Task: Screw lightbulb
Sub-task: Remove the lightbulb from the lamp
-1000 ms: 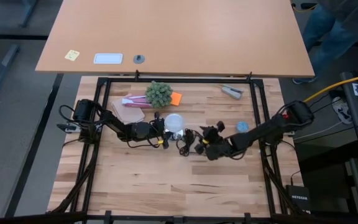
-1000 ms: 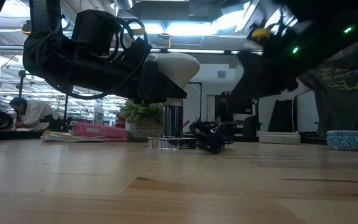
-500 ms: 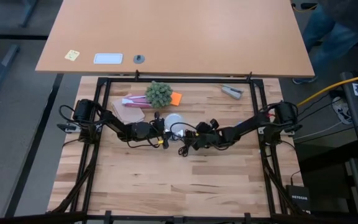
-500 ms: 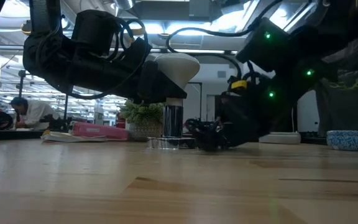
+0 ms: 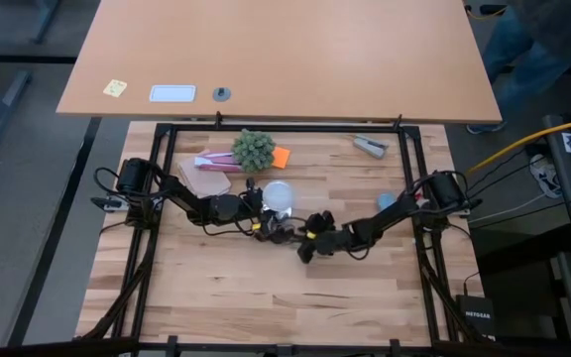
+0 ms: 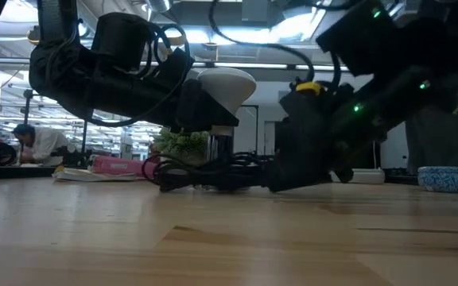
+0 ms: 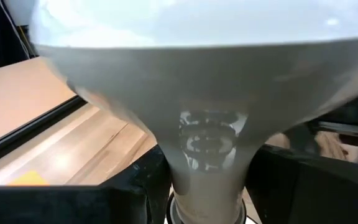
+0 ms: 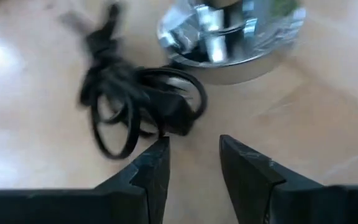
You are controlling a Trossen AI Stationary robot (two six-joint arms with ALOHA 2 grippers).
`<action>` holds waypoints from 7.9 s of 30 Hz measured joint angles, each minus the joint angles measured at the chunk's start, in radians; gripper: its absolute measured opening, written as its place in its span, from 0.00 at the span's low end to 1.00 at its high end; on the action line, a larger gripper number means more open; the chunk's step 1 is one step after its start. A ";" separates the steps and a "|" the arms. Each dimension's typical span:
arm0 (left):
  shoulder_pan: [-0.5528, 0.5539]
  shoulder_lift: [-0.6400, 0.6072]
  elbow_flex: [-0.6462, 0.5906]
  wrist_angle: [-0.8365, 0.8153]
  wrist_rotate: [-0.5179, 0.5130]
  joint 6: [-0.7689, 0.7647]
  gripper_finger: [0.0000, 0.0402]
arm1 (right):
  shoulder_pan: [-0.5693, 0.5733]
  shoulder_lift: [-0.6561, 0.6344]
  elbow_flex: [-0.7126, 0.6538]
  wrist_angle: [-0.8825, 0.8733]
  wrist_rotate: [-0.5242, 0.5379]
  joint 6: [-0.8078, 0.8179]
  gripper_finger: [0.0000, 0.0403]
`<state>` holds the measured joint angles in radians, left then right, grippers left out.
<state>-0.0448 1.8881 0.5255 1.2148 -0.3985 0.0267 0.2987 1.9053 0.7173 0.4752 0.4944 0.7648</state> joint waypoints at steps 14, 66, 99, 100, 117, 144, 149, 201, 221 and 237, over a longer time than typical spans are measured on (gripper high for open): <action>0.000 0.000 0.000 0.001 -0.002 -0.001 0.39 | 0.050 -0.012 0.109 -0.012 0.094 -0.164 0.35; -0.002 0.001 -0.001 0.001 -0.001 -0.046 0.39 | -0.018 0.275 0.375 0.101 -0.066 -0.486 0.35; -0.002 0.001 -0.001 0.001 -0.002 -0.046 0.39 | -0.034 -0.007 0.367 -0.610 0.282 -0.492 0.35; -0.002 0.001 -0.001 0.001 -0.003 -0.045 0.39 | -0.043 -0.007 0.355 -0.593 0.285 -0.500 0.35; -0.002 0.001 -0.001 0.001 -0.003 -0.046 0.39 | -0.164 -0.006 0.162 -0.230 0.189 -0.527 0.35; -0.002 0.001 -0.001 0.000 -0.003 -0.045 0.39 | -0.158 0.102 0.124 -0.012 0.157 -0.472 0.35; -0.002 0.001 0.000 0.001 -0.003 -0.045 0.39 | -0.142 0.095 0.124 -0.019 0.151 -0.472 0.35; -0.003 0.001 0.000 0.001 -0.004 -0.045 0.39 | -0.211 -0.082 0.120 -0.188 0.195 -0.534 0.35; -0.003 0.001 0.000 0.001 -0.004 -0.045 0.39 | -0.227 0.088 0.121 -0.078 0.088 -0.504 0.35; -0.003 0.001 -0.001 0.000 -0.006 -0.045 0.39 | -0.098 0.091 0.121 -0.021 -0.006 -0.341 0.35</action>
<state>-0.0479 1.8889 0.5247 1.2152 -0.4042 -0.0185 0.2004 1.9965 0.8387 0.4542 0.4887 0.4234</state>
